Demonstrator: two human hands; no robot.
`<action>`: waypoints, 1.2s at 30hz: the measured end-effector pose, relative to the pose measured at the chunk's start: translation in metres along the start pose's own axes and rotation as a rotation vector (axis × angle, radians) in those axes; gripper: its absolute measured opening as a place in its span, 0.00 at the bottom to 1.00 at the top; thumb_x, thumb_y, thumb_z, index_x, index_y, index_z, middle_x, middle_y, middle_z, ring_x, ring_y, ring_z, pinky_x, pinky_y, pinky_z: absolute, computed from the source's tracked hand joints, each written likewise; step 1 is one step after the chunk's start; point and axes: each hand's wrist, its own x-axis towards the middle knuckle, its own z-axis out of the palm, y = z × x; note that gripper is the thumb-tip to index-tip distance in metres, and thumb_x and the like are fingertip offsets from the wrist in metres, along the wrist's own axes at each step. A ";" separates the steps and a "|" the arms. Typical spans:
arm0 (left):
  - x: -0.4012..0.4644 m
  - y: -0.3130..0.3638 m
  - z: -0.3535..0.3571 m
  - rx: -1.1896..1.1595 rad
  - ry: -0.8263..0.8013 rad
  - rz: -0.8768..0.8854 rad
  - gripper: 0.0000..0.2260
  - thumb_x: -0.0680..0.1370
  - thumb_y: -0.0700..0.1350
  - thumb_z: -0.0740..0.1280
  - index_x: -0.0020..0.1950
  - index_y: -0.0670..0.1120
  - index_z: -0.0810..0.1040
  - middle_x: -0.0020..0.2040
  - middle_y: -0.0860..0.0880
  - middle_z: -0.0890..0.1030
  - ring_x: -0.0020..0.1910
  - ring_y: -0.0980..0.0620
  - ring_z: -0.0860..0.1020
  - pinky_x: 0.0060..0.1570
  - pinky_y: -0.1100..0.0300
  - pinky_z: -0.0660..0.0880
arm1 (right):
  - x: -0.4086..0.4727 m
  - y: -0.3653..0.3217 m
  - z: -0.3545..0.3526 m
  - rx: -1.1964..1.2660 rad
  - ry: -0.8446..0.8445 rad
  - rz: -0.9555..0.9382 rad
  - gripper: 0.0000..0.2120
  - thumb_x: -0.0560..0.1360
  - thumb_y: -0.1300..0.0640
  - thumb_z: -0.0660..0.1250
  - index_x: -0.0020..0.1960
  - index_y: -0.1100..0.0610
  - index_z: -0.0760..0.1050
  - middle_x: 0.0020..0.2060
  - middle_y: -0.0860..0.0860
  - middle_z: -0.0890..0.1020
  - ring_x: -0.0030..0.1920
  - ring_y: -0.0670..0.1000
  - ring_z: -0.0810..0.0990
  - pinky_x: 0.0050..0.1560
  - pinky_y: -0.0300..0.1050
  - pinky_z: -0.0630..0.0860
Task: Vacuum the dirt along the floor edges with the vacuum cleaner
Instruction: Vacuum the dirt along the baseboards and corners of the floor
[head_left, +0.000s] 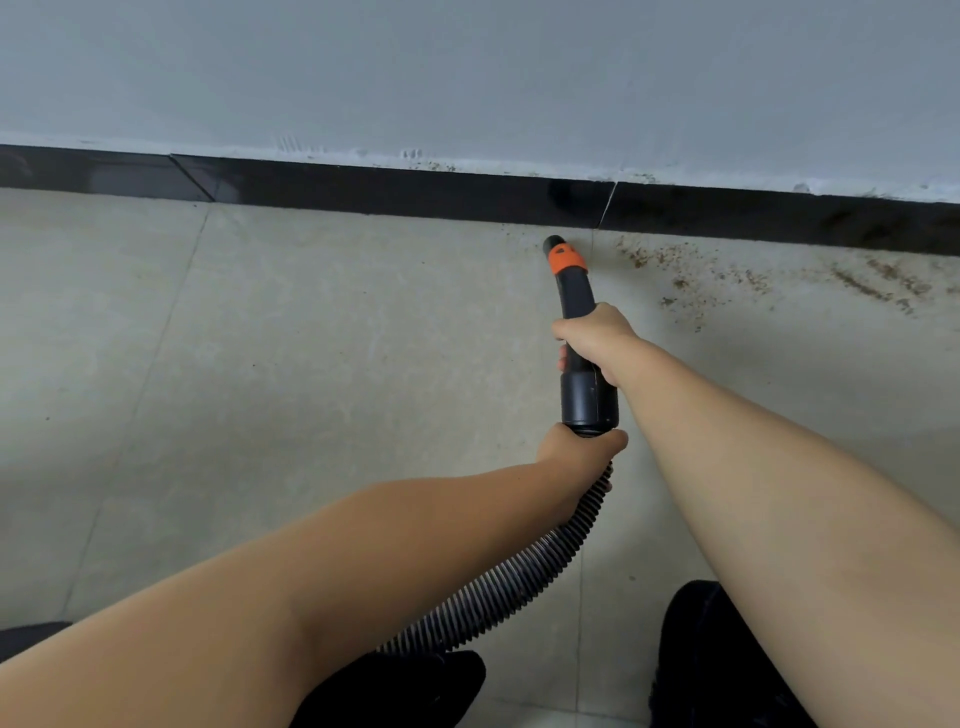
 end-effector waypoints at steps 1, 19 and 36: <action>0.001 -0.002 -0.004 -0.008 0.012 0.003 0.12 0.73 0.42 0.70 0.54 0.41 0.74 0.34 0.46 0.74 0.29 0.50 0.73 0.40 0.55 0.75 | -0.001 -0.001 0.007 -0.004 -0.019 -0.007 0.12 0.71 0.64 0.65 0.53 0.60 0.69 0.29 0.55 0.78 0.25 0.52 0.77 0.33 0.45 0.79; 0.015 0.022 0.006 0.108 -0.051 -0.010 0.08 0.74 0.43 0.70 0.49 0.43 0.73 0.33 0.46 0.74 0.29 0.50 0.73 0.38 0.57 0.75 | 0.022 -0.002 -0.022 0.041 0.089 0.032 0.13 0.70 0.64 0.64 0.55 0.62 0.70 0.22 0.52 0.78 0.27 0.53 0.78 0.42 0.51 0.81; 0.021 0.011 -0.056 -0.045 0.139 0.045 0.09 0.73 0.43 0.69 0.50 0.42 0.73 0.38 0.43 0.75 0.28 0.50 0.73 0.36 0.56 0.74 | 0.013 -0.039 0.069 -0.148 -0.092 -0.118 0.12 0.70 0.63 0.63 0.53 0.58 0.68 0.27 0.54 0.80 0.24 0.51 0.78 0.37 0.46 0.80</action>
